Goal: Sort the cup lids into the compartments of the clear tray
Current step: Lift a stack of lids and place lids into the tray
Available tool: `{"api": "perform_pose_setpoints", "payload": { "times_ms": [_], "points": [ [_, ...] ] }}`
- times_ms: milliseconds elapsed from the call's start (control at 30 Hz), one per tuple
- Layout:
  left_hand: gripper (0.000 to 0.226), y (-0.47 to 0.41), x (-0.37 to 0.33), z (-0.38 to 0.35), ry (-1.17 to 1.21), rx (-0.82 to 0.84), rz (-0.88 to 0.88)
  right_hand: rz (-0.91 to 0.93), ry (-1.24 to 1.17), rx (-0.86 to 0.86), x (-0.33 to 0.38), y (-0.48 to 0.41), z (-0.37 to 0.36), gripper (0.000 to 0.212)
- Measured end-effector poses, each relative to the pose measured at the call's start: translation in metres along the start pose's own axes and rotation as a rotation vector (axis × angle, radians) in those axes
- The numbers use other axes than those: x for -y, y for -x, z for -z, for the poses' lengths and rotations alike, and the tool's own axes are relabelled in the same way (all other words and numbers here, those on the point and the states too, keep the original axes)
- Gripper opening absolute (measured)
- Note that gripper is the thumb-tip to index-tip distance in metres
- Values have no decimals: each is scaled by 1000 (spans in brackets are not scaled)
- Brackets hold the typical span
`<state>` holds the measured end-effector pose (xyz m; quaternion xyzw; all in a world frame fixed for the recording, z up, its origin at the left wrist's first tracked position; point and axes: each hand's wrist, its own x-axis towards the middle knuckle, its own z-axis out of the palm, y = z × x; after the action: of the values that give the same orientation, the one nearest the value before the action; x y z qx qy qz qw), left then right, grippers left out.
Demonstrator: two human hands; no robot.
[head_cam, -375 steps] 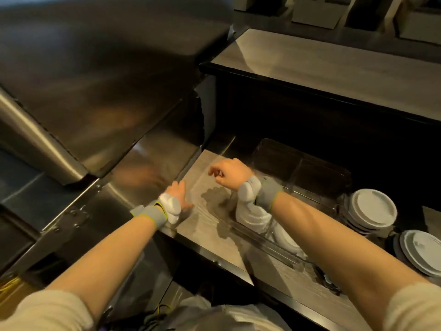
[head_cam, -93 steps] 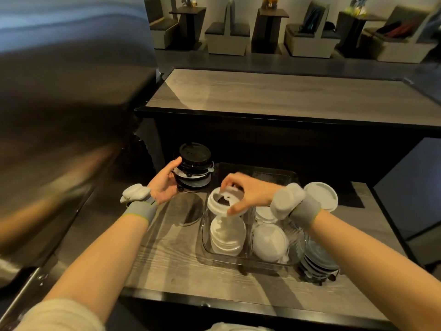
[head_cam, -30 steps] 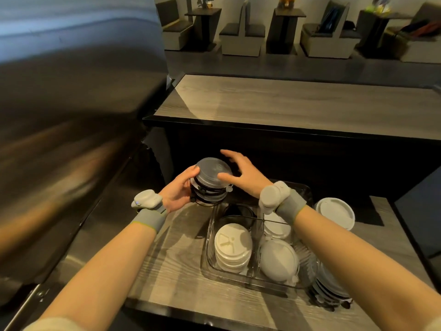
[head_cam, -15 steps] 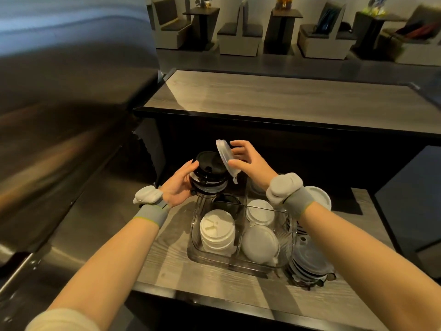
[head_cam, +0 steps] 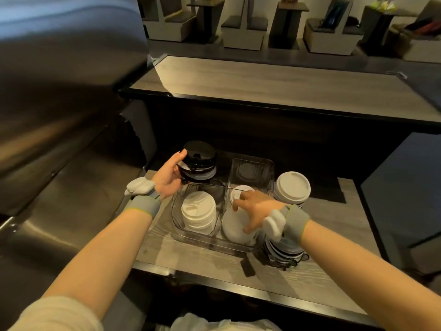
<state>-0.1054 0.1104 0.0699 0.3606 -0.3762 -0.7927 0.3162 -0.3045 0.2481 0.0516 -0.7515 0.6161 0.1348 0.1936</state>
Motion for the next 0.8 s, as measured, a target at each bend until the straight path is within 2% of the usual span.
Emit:
{"api": "perform_pose_setpoints", "payload": {
  "times_ms": [67, 133, 200, 300, 367, 400, 467, 533, 700, 800],
  "points": [
    [28, 4, 2, -1, -6, 4, 5, -31, 82, 76, 4, -4, -7, 67],
    [32, 8, 3, -1, -22, -13, -2, -45, 54, 37, 6, -6, -7, 52],
    [40, 10, 3, 1, -24, -17, -2, -54, 3, -176, 8, -4, 5, 41],
    [23, 11, 2, 2, -48, 5, 4, -64, -167, -576, 8, -9, 37, 46],
    [18, 10, 1, 5, -54, 8, 19, 9, -388, -717, 12, -17, 56, 30],
    [18, 9, 0, 5, -65, 18, 23, 45, -497, -712, 14, -22, 62, 31],
    [16, 9, -1, 6, -92, 24, 18, 101, -669, -612, 20, -33, 71, 60],
    [15, 7, -3, 7, -106, 30, 13, 116, -736, -563, 26, -42, 74, 68],
    [36, -1, -9, 21, -97, 38, 60, 74, -998, -599, 28, -59, 76, 54],
    [30, -7, -14, 29, -73, 46, 42, 79, -1233, -617, 24, -65, 80, 44]
  ]
}}
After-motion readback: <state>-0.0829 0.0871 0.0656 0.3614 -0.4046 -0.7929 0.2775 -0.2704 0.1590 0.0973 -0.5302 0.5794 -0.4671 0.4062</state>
